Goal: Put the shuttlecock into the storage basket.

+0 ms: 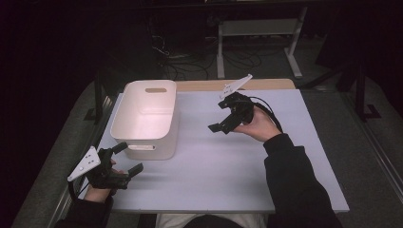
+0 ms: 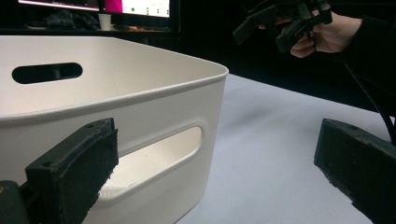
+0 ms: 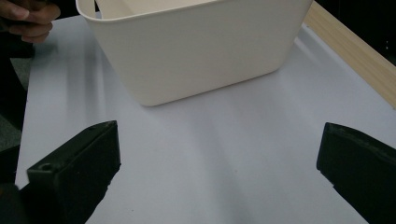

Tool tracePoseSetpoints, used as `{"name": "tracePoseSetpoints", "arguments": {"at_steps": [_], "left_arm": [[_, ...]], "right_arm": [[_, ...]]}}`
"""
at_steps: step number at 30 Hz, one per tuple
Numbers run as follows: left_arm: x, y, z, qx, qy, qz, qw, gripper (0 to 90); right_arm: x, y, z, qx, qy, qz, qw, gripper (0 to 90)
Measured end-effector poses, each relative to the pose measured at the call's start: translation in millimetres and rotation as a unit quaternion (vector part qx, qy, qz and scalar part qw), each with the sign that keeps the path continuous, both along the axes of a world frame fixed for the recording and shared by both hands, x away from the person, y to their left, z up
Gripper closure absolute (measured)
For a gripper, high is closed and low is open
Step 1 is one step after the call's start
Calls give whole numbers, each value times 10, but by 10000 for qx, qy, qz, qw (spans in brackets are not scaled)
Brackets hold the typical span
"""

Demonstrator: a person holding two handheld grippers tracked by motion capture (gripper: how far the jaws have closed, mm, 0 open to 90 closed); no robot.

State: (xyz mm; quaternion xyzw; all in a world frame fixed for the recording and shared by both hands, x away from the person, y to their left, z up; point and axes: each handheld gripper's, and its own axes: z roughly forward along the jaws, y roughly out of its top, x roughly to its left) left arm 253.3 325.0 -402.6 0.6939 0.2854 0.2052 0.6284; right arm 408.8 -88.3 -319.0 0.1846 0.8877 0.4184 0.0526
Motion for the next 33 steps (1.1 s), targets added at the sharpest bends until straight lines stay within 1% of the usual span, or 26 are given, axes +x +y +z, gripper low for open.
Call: {"name": "tracePoseSetpoints", "arguments": {"at_steps": [3, 4, 11, 15, 16, 20, 24, 25, 33], "left_arm": [[0, 0, 0, 0, 2, 8, 10000, 0], [1, 0, 0, 1, 1, 9, 10000, 0], [0, 1, 0, 0, 1, 7, 10000, 0], [0, 0, 0, 3, 0, 6, 10000, 0], [-1, 0, 0, 3, -2, 9, 10000, 0], [1, 2, 0, -4, 0, 13, 10000, 0], [0, 3, 0, -6, -5, 15, 10000, 0], [1, 3, -1, -6, 0, 16, 10000, 0], [1, 2, 0, -3, -6, 20, 10000, 0]], "right_arm": [[-14, -28, -17, 17, -15, -2, 10000, 0], [-36, -72, -38, 55, -7, -32, 10000, 0], [-76, -164, -85, 172, -13, -95, 9998, 0], [-83, -175, -92, 172, -7, -115, 9998, 0], [-104, -242, -144, 196, 3, -167, 9997, 0], [-127, -303, -212, 194, 48, -240, 9995, 0], [-151, -345, -245, 228, 73, -293, 9993, 0], [-177, -396, -275, 289, 54, -320, 9991, 0], [-236, -496, -346, 310, 95, -418, 9986, 0]]}}
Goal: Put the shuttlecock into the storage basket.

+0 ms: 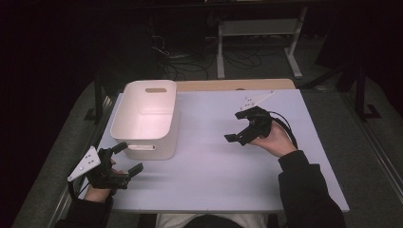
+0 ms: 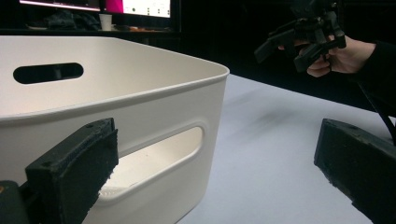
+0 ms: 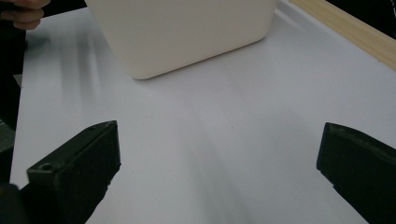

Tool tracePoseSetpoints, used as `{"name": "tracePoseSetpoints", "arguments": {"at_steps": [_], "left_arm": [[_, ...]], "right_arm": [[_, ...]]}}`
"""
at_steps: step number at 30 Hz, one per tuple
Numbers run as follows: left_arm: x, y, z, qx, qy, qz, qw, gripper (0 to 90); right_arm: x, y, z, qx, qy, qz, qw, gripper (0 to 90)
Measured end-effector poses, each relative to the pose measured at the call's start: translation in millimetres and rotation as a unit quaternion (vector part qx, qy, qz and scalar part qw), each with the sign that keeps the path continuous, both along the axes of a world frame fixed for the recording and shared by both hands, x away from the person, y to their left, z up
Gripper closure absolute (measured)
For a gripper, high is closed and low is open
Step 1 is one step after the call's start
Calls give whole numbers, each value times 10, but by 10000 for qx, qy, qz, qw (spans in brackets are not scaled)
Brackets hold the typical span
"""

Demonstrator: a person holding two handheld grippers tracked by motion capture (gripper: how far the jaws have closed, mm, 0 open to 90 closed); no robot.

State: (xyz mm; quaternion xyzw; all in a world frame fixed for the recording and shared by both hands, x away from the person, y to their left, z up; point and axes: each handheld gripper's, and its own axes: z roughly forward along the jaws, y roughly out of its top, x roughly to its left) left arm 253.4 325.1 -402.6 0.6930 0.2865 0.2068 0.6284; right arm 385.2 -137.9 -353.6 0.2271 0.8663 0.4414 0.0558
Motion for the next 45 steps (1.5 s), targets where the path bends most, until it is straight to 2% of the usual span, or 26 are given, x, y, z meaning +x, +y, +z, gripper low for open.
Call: {"name": "tracePoseSetpoints", "arguments": {"at_steps": [10, 17, 23, 34, 39, 45], "left_arm": [[-1, 1, 0, 0, -1, 3, 10000, 0], [-2, -1, 1, 10, -11, 6, 10000, 0], [-3, 0, 1, 14, -18, 1, 10000, 0], [-8, -5, 2, 15, -30, 9, 10000, 0], [-7, -4, 1, 18, -29, 10, 10000, 0], [-6, -4, 1, 22, -25, 8, 10000, 0]], "right_arm": [[-75, -118, -97, 59, 76, -74, 9999, 0], [-132, -231, -155, 196, 133, -170, 9996, 0], [-191, -312, -173, 354, 104, -254, 9990, 0], [-314, -406, -255, 470, 16, -399, 9981, 0], [-406, -516, -331, 598, 9, -524, 9968, 0], [-505, -637, -430, 628, 27, -697, 9956, 0]]}}
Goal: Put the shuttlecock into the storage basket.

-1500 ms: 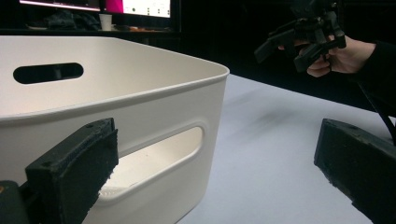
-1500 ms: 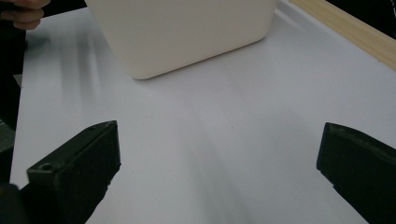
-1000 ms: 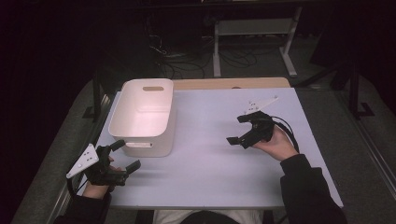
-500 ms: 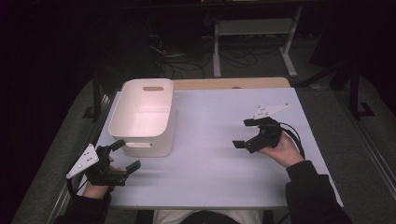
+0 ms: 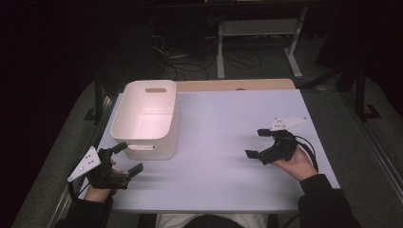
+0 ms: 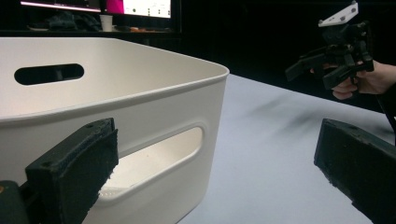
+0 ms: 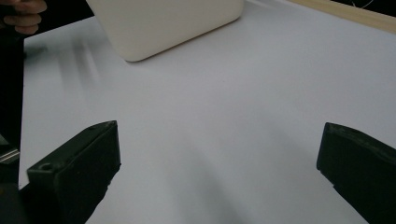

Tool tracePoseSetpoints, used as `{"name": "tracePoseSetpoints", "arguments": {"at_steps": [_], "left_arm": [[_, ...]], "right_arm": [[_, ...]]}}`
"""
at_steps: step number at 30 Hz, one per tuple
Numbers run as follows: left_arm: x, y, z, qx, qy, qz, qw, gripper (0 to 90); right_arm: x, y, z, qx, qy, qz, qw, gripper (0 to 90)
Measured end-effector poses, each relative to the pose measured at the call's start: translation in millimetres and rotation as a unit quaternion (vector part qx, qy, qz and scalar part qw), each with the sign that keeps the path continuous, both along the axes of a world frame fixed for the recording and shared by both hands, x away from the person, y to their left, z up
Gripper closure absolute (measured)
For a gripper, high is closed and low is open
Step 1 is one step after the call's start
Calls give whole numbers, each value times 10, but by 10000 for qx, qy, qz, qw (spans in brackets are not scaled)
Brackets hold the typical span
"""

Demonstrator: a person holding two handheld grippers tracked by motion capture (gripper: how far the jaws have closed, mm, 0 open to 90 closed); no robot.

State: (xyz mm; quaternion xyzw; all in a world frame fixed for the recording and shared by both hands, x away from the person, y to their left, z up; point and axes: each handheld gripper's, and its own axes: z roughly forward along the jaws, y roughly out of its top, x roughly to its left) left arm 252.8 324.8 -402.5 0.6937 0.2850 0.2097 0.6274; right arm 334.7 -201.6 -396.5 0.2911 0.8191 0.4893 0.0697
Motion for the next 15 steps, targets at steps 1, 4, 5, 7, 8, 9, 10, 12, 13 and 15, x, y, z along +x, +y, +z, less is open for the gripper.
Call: {"name": "tracePoseSetpoints", "arguments": {"at_steps": [1, 4, 5, 7, 8, 9, 10, 12, 13, 15], "left_arm": [[-1, -1, 0, -4, 7, 2, 10000, 0], [-1, -1, 0, 1, 2, 4, 10000, 0], [-1, -1, 0, 2, 1, 3, 10000, 0], [-1, -1, 0, 2, 1, 3, 10000, 0], [-1, -1, 0, 3, 0, 4, 10000, 0], [-1, -1, 0, 6, 0, 5, 10000, 0], [-1, -1, 0, 7, 0, 6, 10000, 0], [-2, -2, 0, 3, 4, 10, 10000, 0], [-2, -2, 0, 3, 4, 10, 10000, 0], [-2, -3, 0, 1, 2, 9, 10000, 0]], "right_arm": [[-15, -17, -10, 14, -3, -20, 10000, 0], [-46, -65, -38, 51, -14, -83, 10000, 0], [-77, -122, -68, 85, -2, -166, 9998, 0], [-93, -149, -81, 121, -1, -207, 9997, 0], [-93, -149, -81, 121, -1, -207, 9997, 0], [-132, -220, -119, 190, 28, -295, 9994, 0], [-147, -244, -133, 194, 21, -325, 9993, 0], [-180, -288, -156, 219, 25, -381, 9990, 0], [-196, -308, -167, 241, 28, -414, 9988, 0], [-212, -329, -178, 254, 11, -446, 9987, 0]]}}
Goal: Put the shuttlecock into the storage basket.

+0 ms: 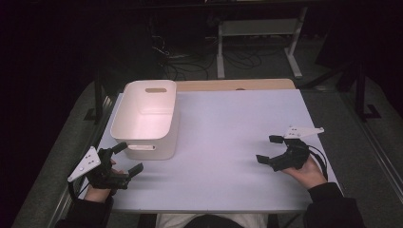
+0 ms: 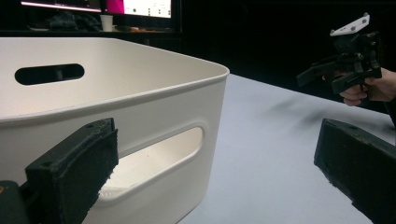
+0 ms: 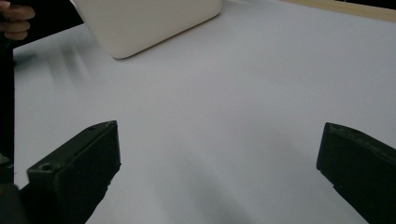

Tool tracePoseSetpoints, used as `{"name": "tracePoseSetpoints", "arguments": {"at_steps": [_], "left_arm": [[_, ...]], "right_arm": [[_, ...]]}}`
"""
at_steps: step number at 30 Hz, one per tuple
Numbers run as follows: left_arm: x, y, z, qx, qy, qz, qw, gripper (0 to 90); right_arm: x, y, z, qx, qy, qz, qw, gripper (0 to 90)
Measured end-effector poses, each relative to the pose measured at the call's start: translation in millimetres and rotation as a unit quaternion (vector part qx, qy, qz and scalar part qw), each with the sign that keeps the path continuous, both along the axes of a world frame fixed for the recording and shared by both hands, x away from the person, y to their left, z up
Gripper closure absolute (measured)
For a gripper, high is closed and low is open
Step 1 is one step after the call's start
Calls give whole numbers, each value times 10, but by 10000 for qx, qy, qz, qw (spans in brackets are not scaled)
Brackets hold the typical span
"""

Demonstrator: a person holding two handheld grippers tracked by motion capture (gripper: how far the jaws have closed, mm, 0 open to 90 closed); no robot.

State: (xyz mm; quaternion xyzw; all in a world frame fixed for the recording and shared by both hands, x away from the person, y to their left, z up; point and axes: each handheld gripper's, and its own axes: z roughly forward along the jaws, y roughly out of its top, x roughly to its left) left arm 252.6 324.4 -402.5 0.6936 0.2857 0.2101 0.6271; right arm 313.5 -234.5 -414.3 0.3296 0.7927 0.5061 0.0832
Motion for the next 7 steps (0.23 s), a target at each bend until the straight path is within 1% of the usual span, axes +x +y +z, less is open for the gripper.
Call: {"name": "tracePoseSetpoints", "arguments": {"at_steps": [3, 7], "left_arm": [[0, -1, 0, 1, -1, 1, 10000, 0], [0, -2, 1, 8, -7, 0, 10000, 0]], "right_arm": [[-50, -68, -34, 57, -34, -125, 9999, 0], [-77, -105, -59, 87, -30, -177, 9998, 0]]}}
